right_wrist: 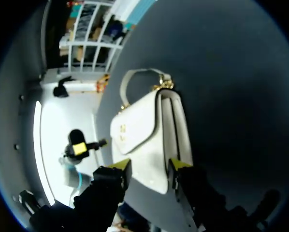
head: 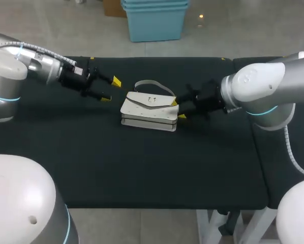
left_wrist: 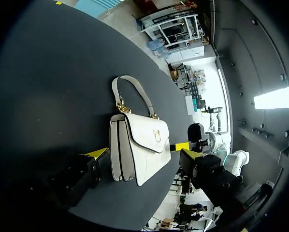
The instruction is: Pick up the bag, open it, inspect its contents, close it, and place it on the opposite side
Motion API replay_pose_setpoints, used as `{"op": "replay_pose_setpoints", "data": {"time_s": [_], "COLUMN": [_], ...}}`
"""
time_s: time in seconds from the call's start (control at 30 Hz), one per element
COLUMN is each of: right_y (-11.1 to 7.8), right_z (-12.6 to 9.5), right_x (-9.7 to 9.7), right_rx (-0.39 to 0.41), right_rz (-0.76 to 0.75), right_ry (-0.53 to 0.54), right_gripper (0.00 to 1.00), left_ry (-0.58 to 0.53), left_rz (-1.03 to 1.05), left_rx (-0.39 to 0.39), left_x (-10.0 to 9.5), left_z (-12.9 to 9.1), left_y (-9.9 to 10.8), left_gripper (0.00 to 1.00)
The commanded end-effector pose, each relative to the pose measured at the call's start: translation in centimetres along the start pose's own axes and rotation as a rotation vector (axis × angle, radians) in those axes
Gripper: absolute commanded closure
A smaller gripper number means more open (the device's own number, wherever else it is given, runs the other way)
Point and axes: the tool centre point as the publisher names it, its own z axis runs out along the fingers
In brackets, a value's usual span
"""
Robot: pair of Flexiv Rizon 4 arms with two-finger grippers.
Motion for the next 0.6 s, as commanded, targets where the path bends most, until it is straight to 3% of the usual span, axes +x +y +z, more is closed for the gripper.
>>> {"op": "replay_pose_setpoints", "data": {"time_s": [0.03, 0.3, 0.43, 0.53, 0.6], "right_y": [0.0, 0.1, 0.2, 0.1, 0.1], "right_z": [0.6, 1.4, 1.4, 1.5, 1.7], "right_x": [0.1, -0.4, -0.1, -0.1, -0.2], "right_rx": [0.008, 0.04, 0.054, 0.072, 0.085], "right_rz": [0.001, 0.013, 0.004, 0.0, -0.001], "right_ry": [-0.02, -0.027, -0.027, -0.029, -0.03], "right_gripper": [0.54, 0.56, 0.76, 0.83, 0.93], "left_ry": [-0.01, -0.045, -0.065, -0.078, -0.089], "left_rz": [-0.004, -0.016, -0.021, -0.027, -0.029], "left_rx": [0.012, 0.03, 0.037, 0.028, 0.022], "left_x": [0.0, -0.3, -0.4, -0.6, -0.7], "left_z": [-0.5, -1.4, -1.6, -1.7, -1.9], "left_y": [0.4, 0.4, 0.4, 0.3, 0.2], "left_gripper": [0.0, 0.0, 0.0, 0.0, 0.0]}}
